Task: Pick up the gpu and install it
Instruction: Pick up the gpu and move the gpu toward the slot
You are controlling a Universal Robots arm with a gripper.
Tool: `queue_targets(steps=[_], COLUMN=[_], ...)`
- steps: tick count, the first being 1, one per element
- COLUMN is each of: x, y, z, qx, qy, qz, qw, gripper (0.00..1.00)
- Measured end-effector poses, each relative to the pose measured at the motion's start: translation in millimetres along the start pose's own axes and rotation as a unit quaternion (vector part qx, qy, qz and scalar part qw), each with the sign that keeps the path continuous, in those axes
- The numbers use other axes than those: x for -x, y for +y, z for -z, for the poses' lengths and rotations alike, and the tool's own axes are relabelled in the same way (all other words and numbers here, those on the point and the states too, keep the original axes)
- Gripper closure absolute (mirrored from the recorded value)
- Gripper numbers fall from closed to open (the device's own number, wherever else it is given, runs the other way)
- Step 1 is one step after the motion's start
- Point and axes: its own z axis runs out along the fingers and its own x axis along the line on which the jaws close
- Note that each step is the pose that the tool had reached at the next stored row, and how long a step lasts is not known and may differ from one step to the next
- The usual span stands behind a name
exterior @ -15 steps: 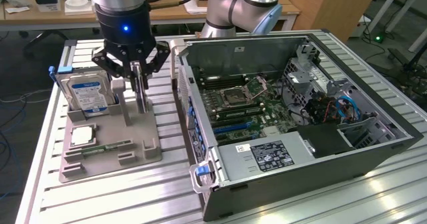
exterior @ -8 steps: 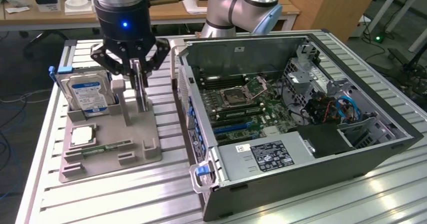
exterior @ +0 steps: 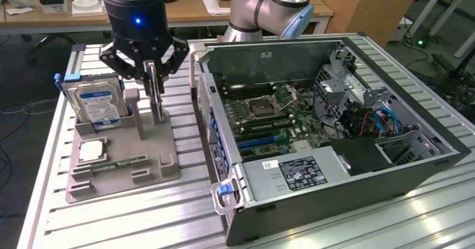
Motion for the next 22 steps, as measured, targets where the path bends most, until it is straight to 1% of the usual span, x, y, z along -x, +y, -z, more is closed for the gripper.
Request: queue_targets(steps=[11,19,22], x=[0.4,0.7,0.8], y=[0.6,0.9,1.2], z=[14.7,23.3,29.4], qx=[0.0,0.0001,0.0], qy=[0.0,0.0,0.0], qz=[0.0,0.0,0.0], qw=[1.0,1.0,1.0], gripper=[0.72,0.72,0.72])
